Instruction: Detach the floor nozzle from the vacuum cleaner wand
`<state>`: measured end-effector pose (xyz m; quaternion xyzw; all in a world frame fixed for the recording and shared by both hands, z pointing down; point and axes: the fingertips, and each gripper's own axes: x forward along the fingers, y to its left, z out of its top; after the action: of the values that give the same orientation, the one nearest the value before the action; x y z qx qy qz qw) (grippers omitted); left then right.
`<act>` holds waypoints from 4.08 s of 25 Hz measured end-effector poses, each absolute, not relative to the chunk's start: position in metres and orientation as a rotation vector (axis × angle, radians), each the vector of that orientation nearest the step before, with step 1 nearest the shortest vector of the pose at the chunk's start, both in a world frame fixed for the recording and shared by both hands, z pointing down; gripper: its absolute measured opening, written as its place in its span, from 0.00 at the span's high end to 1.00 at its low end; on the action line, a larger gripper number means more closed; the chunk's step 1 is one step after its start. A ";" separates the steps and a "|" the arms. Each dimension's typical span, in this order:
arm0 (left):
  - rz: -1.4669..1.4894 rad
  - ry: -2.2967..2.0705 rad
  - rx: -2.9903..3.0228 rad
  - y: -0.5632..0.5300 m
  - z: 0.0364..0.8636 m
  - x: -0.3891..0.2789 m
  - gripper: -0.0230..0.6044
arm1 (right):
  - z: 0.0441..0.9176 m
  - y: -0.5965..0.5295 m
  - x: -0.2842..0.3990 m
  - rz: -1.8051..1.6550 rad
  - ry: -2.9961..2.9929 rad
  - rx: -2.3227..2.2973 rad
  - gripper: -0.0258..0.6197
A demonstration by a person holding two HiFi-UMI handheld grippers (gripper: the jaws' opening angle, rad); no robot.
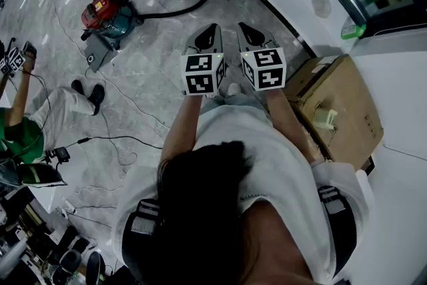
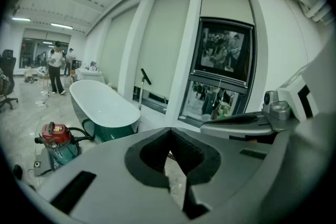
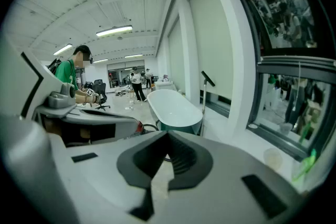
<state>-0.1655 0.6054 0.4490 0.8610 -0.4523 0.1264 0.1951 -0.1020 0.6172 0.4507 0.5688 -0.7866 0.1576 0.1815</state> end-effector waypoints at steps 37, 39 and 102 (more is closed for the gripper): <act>0.256 -1.209 2.404 0.562 0.443 -0.203 0.96 | 0.464 0.586 -0.119 0.598 -2.185 1.746 0.94; 0.258 -1.212 2.405 0.556 0.443 -0.202 0.96 | 0.463 0.580 -0.116 0.598 -2.192 1.756 0.94; 0.274 -1.371 2.327 0.359 0.444 -0.048 0.96 | 0.472 0.358 0.037 0.679 -2.344 1.596 0.94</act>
<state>-0.0480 0.3595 0.4443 0.8378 -0.4935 0.0986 0.2117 0.0374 0.3576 0.4725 0.5438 -0.7987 0.2315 0.1129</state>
